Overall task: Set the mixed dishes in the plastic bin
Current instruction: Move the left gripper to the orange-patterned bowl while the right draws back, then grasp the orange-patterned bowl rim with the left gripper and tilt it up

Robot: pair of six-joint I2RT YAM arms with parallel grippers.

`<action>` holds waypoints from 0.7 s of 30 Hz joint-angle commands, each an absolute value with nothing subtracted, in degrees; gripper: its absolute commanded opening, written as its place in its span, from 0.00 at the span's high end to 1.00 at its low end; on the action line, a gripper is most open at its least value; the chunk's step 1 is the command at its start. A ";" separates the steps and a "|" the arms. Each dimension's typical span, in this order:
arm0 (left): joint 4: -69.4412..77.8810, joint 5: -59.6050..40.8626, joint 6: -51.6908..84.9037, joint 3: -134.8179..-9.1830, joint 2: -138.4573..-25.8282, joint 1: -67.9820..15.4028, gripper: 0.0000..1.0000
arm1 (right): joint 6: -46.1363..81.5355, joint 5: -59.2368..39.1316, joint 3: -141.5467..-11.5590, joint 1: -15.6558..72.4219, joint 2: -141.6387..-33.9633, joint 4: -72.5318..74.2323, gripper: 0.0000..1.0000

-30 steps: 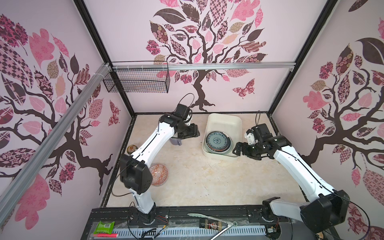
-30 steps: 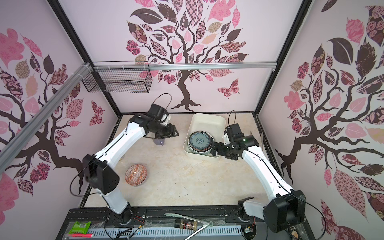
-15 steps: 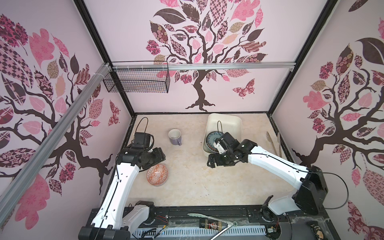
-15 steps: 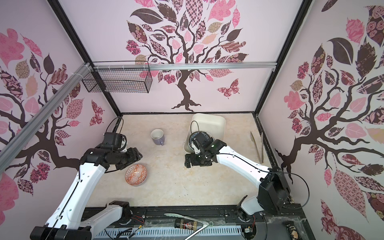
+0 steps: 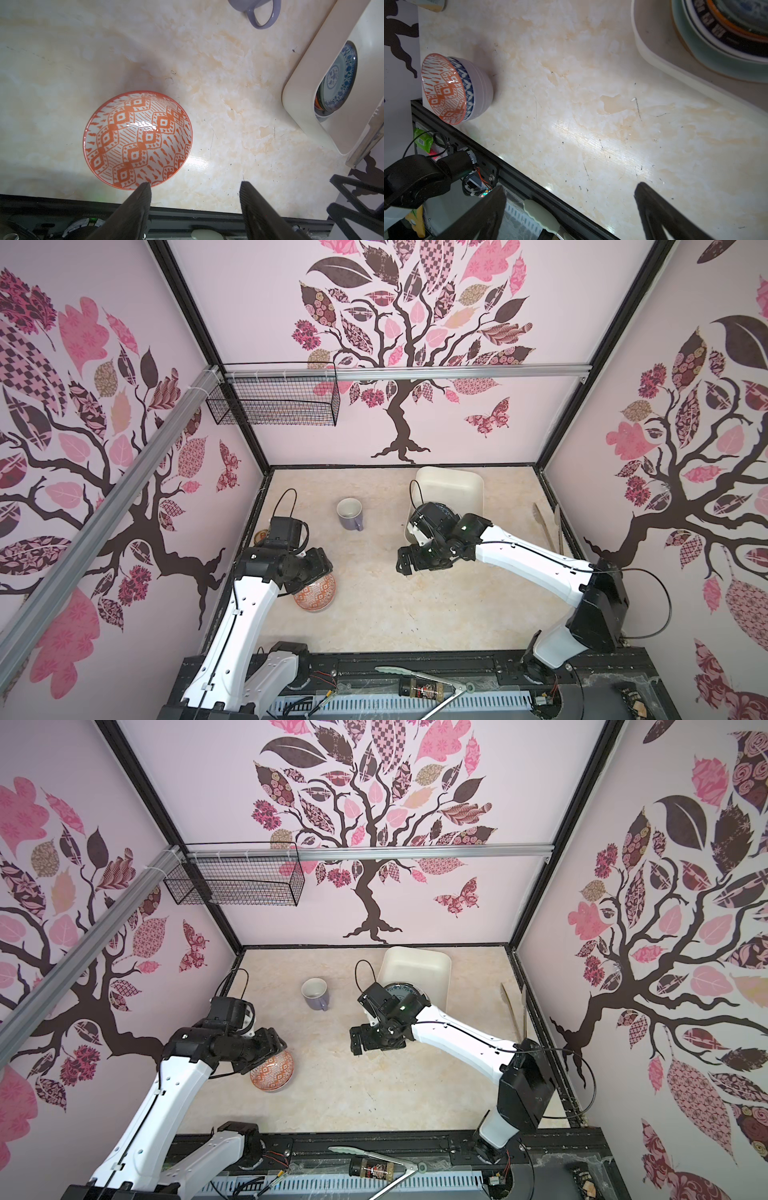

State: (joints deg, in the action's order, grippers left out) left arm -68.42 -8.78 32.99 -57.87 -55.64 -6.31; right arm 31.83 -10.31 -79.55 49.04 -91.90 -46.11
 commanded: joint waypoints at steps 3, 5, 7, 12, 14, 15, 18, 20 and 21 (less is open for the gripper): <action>-69.35 -3.79 32.76 -58.27 -52.81 -5.75 0.28 | 30.23 -9.28 -84.12 49.01 -94.73 -49.21 0.00; -69.76 -3.21 32.81 -57.24 -52.09 -5.54 0.28 | 30.29 -9.32 -84.33 48.97 -94.68 -49.14 0.00; -70.13 -1.79 32.52 -56.49 -51.60 -5.53 0.27 | 30.73 -8.91 -83.92 48.96 -93.87 -49.24 0.00; -69.20 -0.36 30.95 -55.28 -52.71 -3.37 0.28 | 33.11 -7.35 -78.61 49.00 -88.87 -48.23 0.00; -68.81 -1.78 29.24 -55.03 -53.98 0.03 0.30 | 34.47 -7.04 -75.74 49.03 -86.49 -47.66 0.00; -68.59 -2.54 28.61 -54.72 -54.42 1.62 0.30 | 35.05 -7.05 -74.47 48.98 -85.56 -47.39 0.00; -67.22 -4.12 28.53 -54.18 -56.55 4.78 0.32 | 36.42 -7.35 -71.40 48.96 -83.18 -46.65 0.00; -65.83 -5.09 29.86 -53.06 -59.10 4.91 0.32 | 36.84 -7.40 -70.45 48.96 -82.37 -46.59 0.00; -65.33 -5.10 30.53 -52.46 -60.29 5.06 0.32 | 36.82 -7.43 -70.45 49.02 -82.20 -46.76 0.00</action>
